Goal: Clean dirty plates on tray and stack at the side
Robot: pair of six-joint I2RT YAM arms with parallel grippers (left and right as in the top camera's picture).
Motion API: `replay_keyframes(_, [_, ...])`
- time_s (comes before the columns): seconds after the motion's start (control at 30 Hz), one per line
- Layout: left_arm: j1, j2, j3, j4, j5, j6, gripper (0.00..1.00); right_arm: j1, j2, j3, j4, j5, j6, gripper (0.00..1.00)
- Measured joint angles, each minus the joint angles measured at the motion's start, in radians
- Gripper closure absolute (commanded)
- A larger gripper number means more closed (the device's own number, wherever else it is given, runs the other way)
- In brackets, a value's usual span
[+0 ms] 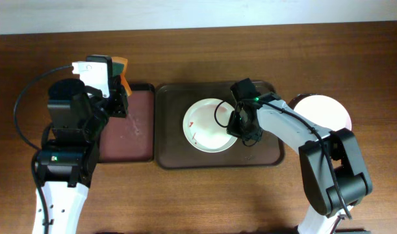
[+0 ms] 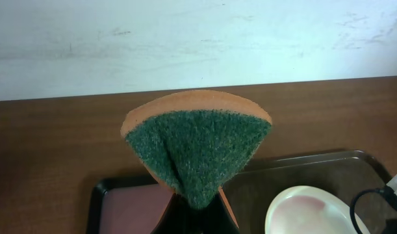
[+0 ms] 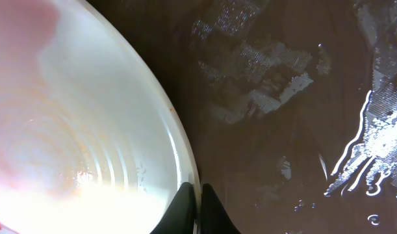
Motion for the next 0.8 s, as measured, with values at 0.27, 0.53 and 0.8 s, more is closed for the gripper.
replay_keyframes(0.27, [0.000, 0.037, 0.003, -0.111, 0.000, 0.000, 1.00, 0.000, 0.000, 0.000, 0.000, 0.000, 0.000, 0.96])
replay_keyframes(0.53, [0.000, 0.499, 0.003, -0.319, -0.003, 0.000, 1.00, 0.000, 0.000, 0.000, -0.001, 0.000, 0.000, 0.96])
replay_keyframes(0.8, [-0.004, 0.545, 0.043, -0.258, 0.231, -0.024, 1.00, 0.000, 0.000, 0.000, -0.004, -0.010, -0.017, 0.96])
